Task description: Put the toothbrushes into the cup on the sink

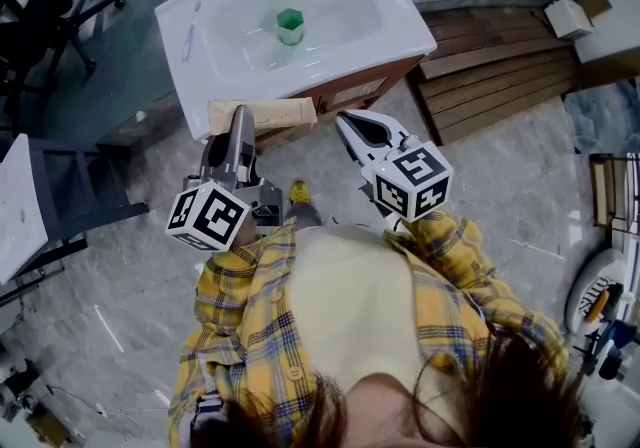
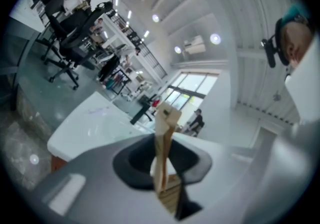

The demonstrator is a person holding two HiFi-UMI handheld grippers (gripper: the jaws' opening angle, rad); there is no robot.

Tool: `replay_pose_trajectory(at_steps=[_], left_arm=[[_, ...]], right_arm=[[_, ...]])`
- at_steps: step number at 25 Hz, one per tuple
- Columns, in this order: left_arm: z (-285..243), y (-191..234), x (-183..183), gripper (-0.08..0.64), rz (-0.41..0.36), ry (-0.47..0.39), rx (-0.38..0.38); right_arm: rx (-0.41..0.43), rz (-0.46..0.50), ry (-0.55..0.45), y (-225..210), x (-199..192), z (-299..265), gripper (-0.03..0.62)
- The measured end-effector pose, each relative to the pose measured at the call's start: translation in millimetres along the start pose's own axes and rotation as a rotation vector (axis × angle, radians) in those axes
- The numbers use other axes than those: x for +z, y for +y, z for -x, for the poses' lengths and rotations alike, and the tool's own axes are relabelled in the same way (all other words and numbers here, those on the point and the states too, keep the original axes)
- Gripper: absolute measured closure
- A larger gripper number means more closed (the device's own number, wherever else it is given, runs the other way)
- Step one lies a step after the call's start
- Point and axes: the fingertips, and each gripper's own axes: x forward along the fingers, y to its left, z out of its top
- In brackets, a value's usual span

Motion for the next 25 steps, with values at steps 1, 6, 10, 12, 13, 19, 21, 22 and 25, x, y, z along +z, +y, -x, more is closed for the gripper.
replay_pose_trajectory(at_steps=[1,6,10,12,13,19,21,22,25], left_arm=[[-1.1,0.9,2.3,0.506,0.001,-0.002,-0.003],[-7.8,6.2,13.1,0.506,0.009,-0.01,-0.018],[-14.3,8.9,17.6,0.506,-0.023,0.0,-0.03],[-18.2,9.2,20.6,0.508,-0.063,0.005,-0.037],[-20.5,9.4,22.4,0.506,-0.081,0.006,-0.041],[-29.2,14.9,33.9,0.506,-0.14,0.001,-0.059],[-32.1,17.0,37.5,0.506,-0.156,0.0,-0.065],[-33.4,17.7,39.0,0.506,-0.162,0.0,-0.069],[-35.9,18.1,42.6,0.506,-0.175,0.005,-0.087]], right_arm=[[-0.001,0.0,0.001,0.2,0.9,-2.2,0.577],[-0.009,-0.001,0.005,-0.4,5.1,-12.3,0.577],[-0.02,-0.005,0.008,-1.6,8.3,-20.6,0.577],[-0.024,-0.006,0.009,-1.9,10.1,-25.4,0.577],[-0.027,-0.006,0.01,-2.1,10.9,-28.0,0.577],[-0.035,-0.002,0.01,0.9,15.6,-42.5,0.577],[-0.039,0.001,0.01,1.5,18.2,-47.5,0.577],[-0.04,0.003,0.01,1.9,19.6,-49.9,0.577],[-0.039,0.013,0.008,4.4,24.5,-57.2,0.577]])
